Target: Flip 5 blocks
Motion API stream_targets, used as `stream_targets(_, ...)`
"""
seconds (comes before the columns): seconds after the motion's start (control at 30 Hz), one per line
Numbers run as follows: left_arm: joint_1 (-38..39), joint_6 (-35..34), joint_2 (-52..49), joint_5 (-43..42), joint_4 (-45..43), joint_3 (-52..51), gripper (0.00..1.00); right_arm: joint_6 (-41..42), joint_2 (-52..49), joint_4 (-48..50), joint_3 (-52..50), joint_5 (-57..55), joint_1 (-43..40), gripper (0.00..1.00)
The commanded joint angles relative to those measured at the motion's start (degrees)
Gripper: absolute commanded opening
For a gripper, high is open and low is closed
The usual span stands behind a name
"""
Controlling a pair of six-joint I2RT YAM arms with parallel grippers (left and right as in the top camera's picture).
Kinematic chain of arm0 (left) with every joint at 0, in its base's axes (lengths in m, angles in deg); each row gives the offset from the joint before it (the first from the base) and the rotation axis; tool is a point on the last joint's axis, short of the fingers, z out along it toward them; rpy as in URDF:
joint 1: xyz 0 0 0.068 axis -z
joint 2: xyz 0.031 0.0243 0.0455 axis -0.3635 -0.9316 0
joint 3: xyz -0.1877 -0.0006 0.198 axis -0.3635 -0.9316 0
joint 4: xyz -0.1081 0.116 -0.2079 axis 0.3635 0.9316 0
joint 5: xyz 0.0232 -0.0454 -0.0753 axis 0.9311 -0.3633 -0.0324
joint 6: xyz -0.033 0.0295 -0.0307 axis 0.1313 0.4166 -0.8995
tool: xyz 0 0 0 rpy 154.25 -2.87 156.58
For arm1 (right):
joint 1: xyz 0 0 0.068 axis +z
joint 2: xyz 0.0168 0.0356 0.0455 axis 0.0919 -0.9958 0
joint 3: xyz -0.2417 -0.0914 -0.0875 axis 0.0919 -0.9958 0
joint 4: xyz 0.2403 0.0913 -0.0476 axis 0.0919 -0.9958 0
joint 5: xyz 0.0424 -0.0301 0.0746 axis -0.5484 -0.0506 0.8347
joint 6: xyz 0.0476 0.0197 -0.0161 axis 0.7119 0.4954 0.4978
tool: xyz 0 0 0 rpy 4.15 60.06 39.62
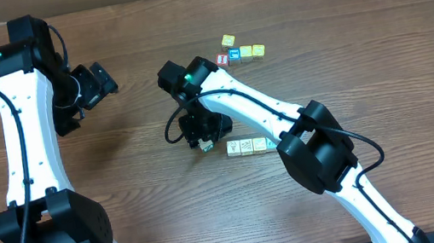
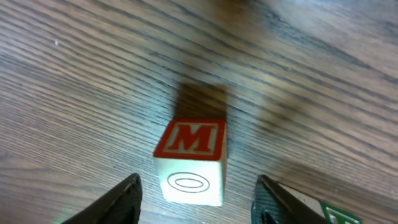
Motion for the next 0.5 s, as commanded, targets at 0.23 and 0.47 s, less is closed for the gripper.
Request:
stream_targets(0.23, 0.17, -0.17, -0.61, 0.37, -0.04, 0.0, 1.0, -0.07, 2.95, 7.98, 1.18, -0.55, -0.57, 0.59)
stream_targets(0.47, 0.17, -0.2, -0.61, 0.37, -0.04, 0.0, 1.0, 0.0, 2.93, 13.73, 1.18, -1.2, -0.48, 0.46)
